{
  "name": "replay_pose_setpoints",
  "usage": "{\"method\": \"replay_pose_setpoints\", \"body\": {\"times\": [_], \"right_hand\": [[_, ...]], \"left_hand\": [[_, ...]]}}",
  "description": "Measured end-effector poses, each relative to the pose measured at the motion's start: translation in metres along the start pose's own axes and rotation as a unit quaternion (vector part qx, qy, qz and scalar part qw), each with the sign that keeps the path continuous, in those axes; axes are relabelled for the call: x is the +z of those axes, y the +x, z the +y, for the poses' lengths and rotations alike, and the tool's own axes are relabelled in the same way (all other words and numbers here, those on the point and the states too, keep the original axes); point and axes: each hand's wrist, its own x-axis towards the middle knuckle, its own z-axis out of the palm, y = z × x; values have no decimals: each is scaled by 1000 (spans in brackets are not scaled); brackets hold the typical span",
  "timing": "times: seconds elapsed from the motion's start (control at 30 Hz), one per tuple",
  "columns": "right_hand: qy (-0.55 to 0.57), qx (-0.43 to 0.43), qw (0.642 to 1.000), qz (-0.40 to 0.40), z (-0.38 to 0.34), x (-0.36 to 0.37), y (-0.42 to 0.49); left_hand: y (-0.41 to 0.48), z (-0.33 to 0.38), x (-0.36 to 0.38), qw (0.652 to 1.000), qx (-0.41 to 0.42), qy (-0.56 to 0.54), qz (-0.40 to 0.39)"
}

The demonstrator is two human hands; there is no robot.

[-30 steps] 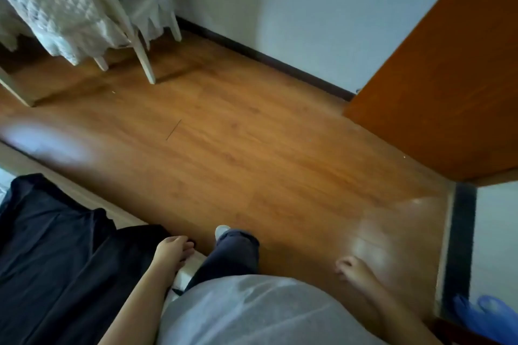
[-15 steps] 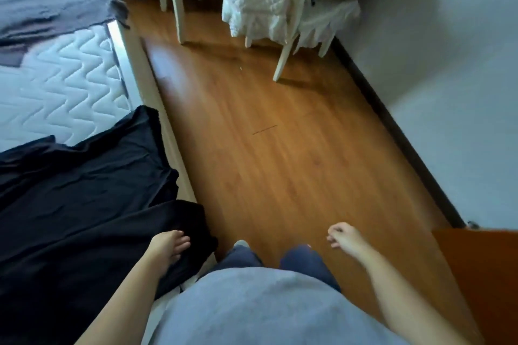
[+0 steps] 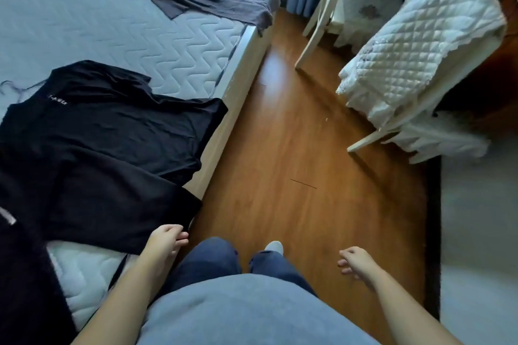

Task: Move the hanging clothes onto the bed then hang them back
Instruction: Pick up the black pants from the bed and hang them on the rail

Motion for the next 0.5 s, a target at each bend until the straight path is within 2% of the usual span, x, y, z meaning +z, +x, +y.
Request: {"method": "replay_pose_setpoints", "body": {"times": [0.2, 0.37, 0.5], "right_hand": [[-135, -69, 987, -43, -100, -4, 28], [-219, -139, 962, -88, -194, 54, 16], [-244, -181, 949, -82, -261, 104, 4]], "left_hand": [[-17, -22, -42, 992, -1, -68, 110], [-11, -46, -76, 973, -41, -146, 174], [17, -39, -106, 954, -67, -218, 194]]}}
